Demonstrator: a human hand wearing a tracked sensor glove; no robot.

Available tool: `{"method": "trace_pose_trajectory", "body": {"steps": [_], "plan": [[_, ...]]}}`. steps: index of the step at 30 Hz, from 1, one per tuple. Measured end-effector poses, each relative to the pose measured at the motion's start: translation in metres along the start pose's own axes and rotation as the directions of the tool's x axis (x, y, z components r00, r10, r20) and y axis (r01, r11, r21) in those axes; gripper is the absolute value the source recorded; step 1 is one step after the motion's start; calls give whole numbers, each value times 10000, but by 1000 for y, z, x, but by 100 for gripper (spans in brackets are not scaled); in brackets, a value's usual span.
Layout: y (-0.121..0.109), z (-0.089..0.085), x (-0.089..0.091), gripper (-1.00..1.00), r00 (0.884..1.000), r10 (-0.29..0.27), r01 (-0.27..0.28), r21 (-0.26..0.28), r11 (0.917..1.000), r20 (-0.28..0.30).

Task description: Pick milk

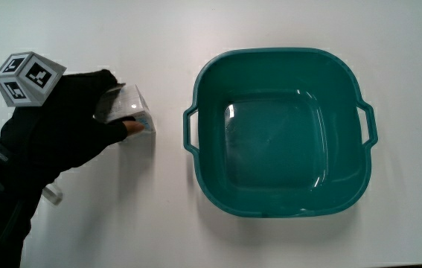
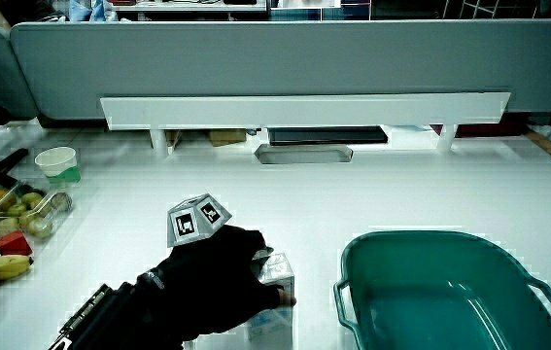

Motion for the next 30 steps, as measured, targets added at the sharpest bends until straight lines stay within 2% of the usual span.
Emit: {"method": "trace_pose_trajectory", "body": {"steps": [8, 13, 14, 15, 23, 25, 30], "plan": [[-1, 0, 0, 88, 9998, -210, 209, 253, 9995, 18], [-2, 0, 0, 100, 9978, -650, 643, 425, 9970, 154], [-5, 2, 2, 100, 9977, -594, 590, 144, 9982, 338], [-6, 4, 3, 100, 9969, -679, 673, 146, 9976, 400], [-22, 22, 23, 100, 9936, -1125, 1115, 590, 9920, 134], [-25, 26, 27, 100, 9932, -1151, 1160, 711, 9907, -162], [-36, 42, 45, 100, 9873, -1525, 1564, 1059, 9820, -437]]}}
